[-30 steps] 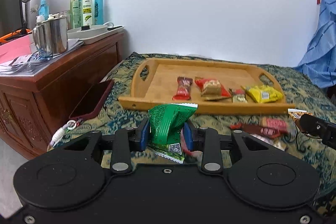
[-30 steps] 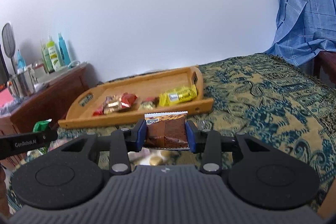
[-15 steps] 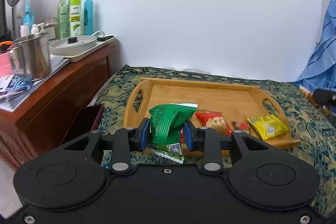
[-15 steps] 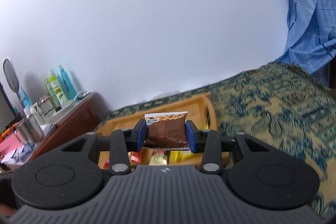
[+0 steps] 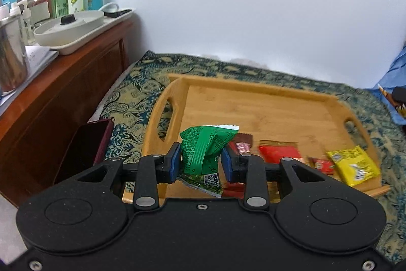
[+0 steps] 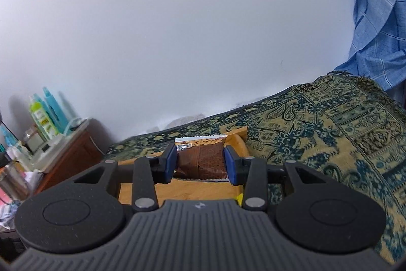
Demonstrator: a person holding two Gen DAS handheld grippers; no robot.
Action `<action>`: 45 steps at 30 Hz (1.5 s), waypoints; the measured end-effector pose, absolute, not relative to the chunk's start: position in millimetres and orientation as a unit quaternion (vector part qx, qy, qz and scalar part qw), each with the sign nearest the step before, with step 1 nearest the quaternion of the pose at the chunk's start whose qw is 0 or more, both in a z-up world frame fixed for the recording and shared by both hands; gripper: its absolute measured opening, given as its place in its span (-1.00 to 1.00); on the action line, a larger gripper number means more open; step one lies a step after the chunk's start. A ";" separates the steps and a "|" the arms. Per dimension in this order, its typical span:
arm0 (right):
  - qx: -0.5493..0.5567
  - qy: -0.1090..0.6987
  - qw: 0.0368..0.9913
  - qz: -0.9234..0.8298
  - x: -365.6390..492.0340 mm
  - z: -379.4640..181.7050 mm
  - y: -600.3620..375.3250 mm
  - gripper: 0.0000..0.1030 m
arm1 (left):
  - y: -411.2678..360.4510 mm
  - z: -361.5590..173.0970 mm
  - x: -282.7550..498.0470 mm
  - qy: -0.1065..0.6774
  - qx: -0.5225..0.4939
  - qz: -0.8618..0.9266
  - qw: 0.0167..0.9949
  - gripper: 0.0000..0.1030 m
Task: Organize snacks
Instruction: 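Carry the green packet and chocolate bar over the tray and lower them, then open both tools to release the snacks onto the tray and withdraw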
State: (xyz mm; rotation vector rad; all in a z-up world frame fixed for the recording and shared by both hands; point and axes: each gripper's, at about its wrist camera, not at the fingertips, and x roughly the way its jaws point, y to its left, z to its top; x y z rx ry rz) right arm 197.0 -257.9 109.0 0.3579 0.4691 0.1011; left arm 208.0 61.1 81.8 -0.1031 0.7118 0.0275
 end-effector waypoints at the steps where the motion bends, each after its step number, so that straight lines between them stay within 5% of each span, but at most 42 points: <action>1: 0.171 0.235 0.956 0.049 204.9 105.8 -257.0 -0.14 | 60.3 79.0 211.5 0.351 -0.047 0.014 0.935 -0.38; 21: 0.157 0.329 0.930 0.054 283.1 42.7 -232.6 -0.14 | 46.8 46.1 243.7 0.389 -0.023 0.014 0.921 -0.38; 45: 0.121 0.347 0.928 0.052 289.2 29.7 -225.5 -0.14 | 41.1 39.7 243.8 0.391 -0.010 0.022 0.920 -0.37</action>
